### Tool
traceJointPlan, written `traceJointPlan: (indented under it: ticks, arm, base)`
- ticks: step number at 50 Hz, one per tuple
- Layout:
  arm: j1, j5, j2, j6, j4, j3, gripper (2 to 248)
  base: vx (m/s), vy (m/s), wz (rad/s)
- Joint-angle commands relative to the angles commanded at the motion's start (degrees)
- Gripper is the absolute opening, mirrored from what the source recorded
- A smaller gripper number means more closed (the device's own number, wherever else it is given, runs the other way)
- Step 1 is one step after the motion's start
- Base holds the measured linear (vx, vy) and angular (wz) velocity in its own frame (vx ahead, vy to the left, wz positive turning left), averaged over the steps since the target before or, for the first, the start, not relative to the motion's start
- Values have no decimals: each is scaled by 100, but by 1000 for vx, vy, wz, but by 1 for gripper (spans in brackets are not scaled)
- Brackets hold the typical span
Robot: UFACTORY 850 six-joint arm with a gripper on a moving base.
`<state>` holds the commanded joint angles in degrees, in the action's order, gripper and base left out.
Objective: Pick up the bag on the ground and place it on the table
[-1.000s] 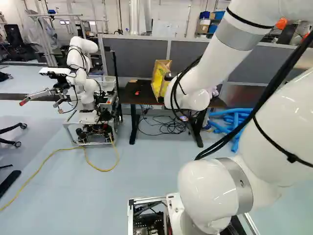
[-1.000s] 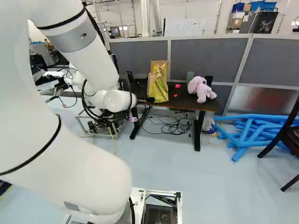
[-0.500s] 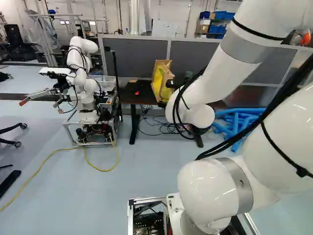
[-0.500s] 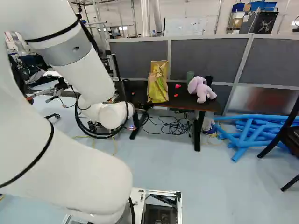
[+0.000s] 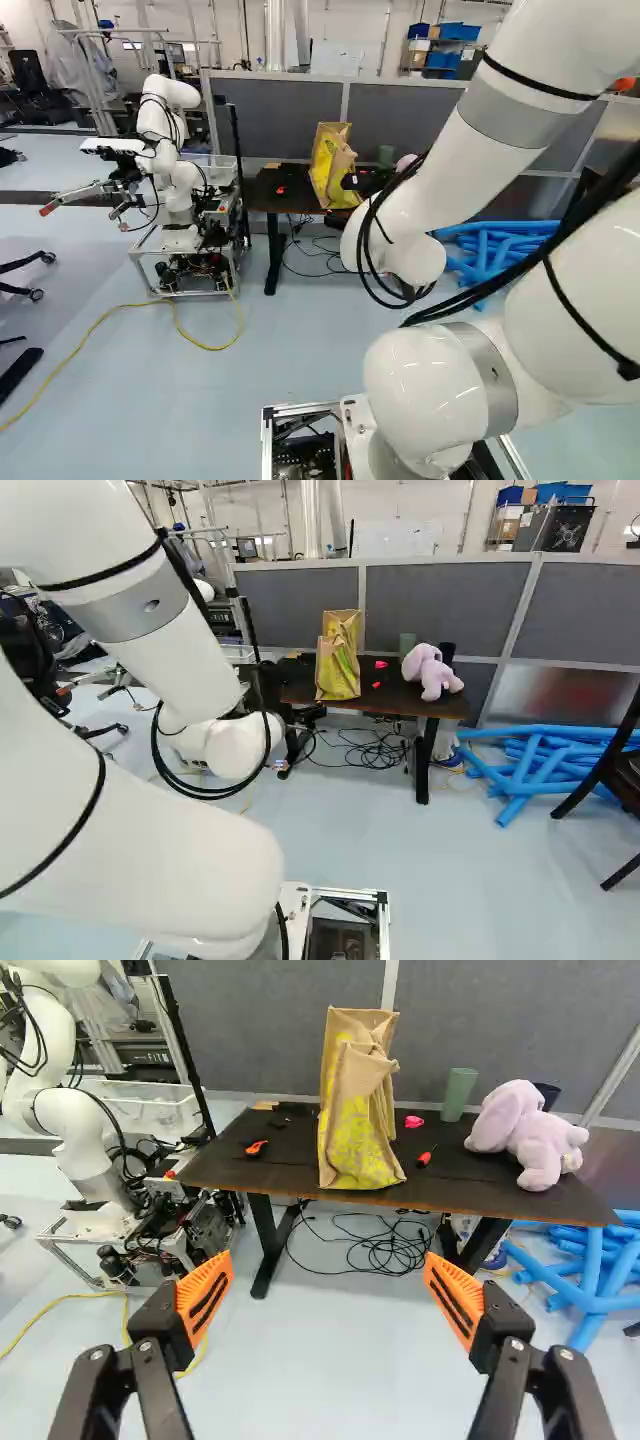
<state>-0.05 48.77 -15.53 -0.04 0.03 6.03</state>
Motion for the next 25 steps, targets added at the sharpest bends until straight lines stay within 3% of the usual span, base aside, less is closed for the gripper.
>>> traceJointPlan:
  ticks: [25]
  arm:
    - [5, 123, -47, 4, -3, -103, 247]
  base:
    - [0, 0, 0]
